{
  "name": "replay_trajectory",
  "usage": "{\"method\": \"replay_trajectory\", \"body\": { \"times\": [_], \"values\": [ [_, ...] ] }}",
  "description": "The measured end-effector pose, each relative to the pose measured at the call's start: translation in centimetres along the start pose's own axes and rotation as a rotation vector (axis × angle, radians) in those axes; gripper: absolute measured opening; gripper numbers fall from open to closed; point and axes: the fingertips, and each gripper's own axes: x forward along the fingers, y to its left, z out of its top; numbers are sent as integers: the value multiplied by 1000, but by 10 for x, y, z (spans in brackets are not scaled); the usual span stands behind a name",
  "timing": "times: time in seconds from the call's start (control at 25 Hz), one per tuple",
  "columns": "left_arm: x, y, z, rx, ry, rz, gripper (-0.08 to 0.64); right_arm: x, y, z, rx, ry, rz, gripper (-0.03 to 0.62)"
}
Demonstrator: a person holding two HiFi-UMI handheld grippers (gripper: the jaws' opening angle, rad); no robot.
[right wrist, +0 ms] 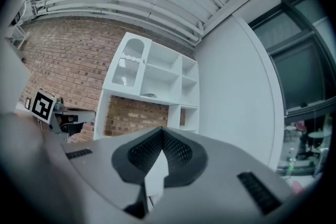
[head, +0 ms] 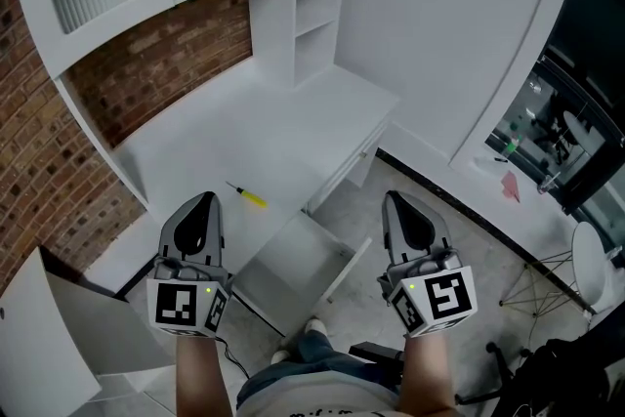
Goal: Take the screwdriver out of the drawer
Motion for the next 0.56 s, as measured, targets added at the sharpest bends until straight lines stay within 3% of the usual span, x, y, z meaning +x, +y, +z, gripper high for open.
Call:
{"method": "replay_trajectory", "body": {
  "times": [0.56],
  "values": [
    [-8, -4, 9, 12, -9, -28, 14, -10, 6, 5, -17, 1, -9, 9]
  ]
}}
